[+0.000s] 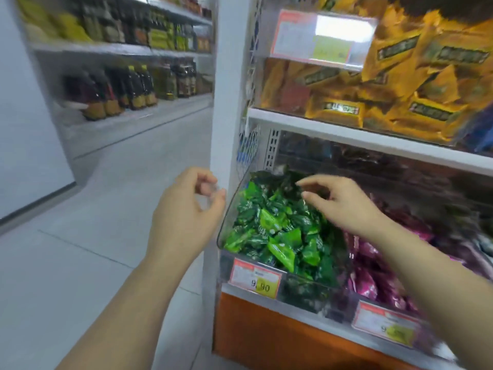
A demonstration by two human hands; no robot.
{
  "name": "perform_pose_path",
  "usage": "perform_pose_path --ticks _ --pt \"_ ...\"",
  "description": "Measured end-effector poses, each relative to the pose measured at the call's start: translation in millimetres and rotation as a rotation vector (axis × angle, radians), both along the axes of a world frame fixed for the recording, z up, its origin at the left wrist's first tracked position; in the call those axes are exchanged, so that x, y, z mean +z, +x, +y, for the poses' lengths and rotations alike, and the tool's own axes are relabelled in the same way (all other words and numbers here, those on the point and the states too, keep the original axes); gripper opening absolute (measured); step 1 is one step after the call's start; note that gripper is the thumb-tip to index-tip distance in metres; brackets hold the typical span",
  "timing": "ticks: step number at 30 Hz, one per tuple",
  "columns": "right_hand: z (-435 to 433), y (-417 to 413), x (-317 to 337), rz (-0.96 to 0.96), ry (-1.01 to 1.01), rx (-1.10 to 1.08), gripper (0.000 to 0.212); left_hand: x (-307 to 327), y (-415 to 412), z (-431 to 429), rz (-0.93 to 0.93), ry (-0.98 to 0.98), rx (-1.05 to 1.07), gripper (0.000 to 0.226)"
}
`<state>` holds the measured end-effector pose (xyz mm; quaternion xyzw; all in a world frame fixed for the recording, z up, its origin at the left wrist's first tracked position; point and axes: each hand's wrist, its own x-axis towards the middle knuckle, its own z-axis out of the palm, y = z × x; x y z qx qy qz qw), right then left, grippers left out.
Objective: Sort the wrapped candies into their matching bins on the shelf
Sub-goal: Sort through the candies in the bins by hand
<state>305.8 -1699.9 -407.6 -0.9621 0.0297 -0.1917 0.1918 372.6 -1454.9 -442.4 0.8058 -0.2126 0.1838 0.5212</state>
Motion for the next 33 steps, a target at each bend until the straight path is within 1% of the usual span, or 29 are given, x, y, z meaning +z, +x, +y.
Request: perform_pose_path --ticks 3,5,8,11,14,16,17,19,21,23,25,28,31,33 --pt "7 46 7 0.224 -0.056 0.096 0.044 -5 10 5 0.097 0.057 0.025 0.038" --pt "13 77 3 0.318 -0.062 0.125 0.059 -10 15 7 0.173 0.119 -0.019 0.051" --pt "19 110 -7 0.357 -0.049 0.122 0.075 -17 20 5 0.235 0.193 -0.089 0.065" --pt "16 121 -13 0.445 0.028 0.096 0.089 -22 27 0 0.248 0.247 -0.133 0.078" --pt "16 115 -12 0.48 -0.031 0.159 0.096 -26 33 -3 0.271 0.229 -0.169 0.082" --pt "16 106 -9 0.477 -0.117 0.214 0.091 -27 35 -6 0.264 0.226 -0.191 0.079" --pt "15 100 -6 0.48 -0.145 0.235 0.083 -27 36 -7 0.258 0.226 -0.2 0.076" --pt "9 88 -2 0.488 -0.191 0.268 0.06 -28 35 -8 0.243 0.224 -0.214 0.065" --pt "3 74 5 0.483 -0.212 0.29 0.036 -28 34 -8 0.227 0.228 -0.216 0.049" --pt "-1 59 10 0.505 -0.202 0.297 0.019 -27 33 -7 0.222 0.239 -0.214 0.041" --pt "-5 43 10 0.548 -0.18 0.295 0.014 -28 33 -5 0.23 0.253 -0.211 0.045" --pt "-11 26 8 0.553 -0.152 0.275 0.019 -30 34 -4 0.251 0.263 -0.204 0.056" --pt "-12 19 12 0.579 -0.17 0.257 0.022 -30 32 -4 0.255 0.259 -0.199 0.055" --pt "-11 22 18 0.584 -0.146 0.247 0.022 -29 30 -4 0.259 0.262 -0.195 0.055"
